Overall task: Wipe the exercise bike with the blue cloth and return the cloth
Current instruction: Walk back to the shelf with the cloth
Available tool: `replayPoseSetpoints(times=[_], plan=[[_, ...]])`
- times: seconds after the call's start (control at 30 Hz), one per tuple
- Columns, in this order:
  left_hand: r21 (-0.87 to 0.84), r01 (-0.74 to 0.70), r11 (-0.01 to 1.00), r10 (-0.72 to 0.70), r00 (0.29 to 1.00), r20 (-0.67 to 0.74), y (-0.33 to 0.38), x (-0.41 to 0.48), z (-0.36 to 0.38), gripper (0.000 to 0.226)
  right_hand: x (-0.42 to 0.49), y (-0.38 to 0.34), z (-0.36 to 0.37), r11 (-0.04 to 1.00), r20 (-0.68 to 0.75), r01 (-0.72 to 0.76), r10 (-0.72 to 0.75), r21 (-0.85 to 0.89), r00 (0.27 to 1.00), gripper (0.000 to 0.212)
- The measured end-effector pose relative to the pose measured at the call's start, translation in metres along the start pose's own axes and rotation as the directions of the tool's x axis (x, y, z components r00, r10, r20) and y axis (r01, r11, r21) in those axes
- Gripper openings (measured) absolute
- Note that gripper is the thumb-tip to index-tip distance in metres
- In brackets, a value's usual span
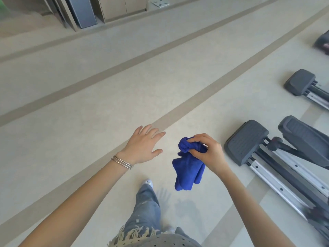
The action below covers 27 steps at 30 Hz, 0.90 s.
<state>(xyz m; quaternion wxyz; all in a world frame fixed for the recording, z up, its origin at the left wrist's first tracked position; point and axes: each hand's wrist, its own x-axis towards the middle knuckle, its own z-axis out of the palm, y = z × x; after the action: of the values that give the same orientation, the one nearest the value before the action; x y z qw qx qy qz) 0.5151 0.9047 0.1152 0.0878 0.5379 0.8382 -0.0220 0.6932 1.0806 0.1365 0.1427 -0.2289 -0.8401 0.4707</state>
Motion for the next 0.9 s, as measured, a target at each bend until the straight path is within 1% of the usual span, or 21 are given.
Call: replayPoseSetpoints(times=[0.17,0.23,0.33,0.4,0.5,0.6,0.73,0.9], plan=[[0.042,0.030,0.999,-0.029,0.999,-0.035,-0.067,0.047,-0.026,0.066,0.077,-0.022,0.014,1.000,-0.024,0.009,-0.009,-0.007,1.000,0.038],[0.074,0.048,0.996,-0.047,0.999,-0.016,-0.090,0.062,-0.031,0.067,0.100,-0.025,0.021,1.000,-0.051,0.000,0.000,0.005,0.999,0.039],[0.102,0.111,0.989,-0.114,0.993,0.026,-0.117,0.080,-0.033,0.069,0.127,-0.025,0.031,1.000,-0.078,0.019,-0.019,-0.007,0.997,0.037],[0.109,0.146,0.983,-0.152,0.987,0.047,-0.127,0.090,-0.032,0.072,0.142,-0.024,0.034,1.000,-0.080,0.006,-0.007,-0.007,0.997,0.037],[0.121,0.178,0.977,-0.183,0.982,0.034,-0.139,0.108,-0.029,0.075,0.167,-0.022,0.036,1.000,-0.079,0.002,-0.001,0.009,0.997,0.041],[0.116,0.194,0.974,-0.198,0.980,0.022,-0.150,0.132,-0.029,0.077,0.197,-0.016,0.035,1.000,-0.047,-0.015,0.016,0.024,0.999,0.041],[0.110,0.206,0.972,-0.209,0.978,0.022,-0.161,0.176,-0.034,0.077,0.242,-0.002,0.032,1.000,0.006,-0.020,0.020,-0.009,1.000,0.036],[0.100,0.206,0.973,-0.211,0.977,0.040,-0.169,0.238,-0.044,0.077,0.304,0.014,0.013,1.000,0.021,-0.017,0.017,-0.017,1.000,0.035]])
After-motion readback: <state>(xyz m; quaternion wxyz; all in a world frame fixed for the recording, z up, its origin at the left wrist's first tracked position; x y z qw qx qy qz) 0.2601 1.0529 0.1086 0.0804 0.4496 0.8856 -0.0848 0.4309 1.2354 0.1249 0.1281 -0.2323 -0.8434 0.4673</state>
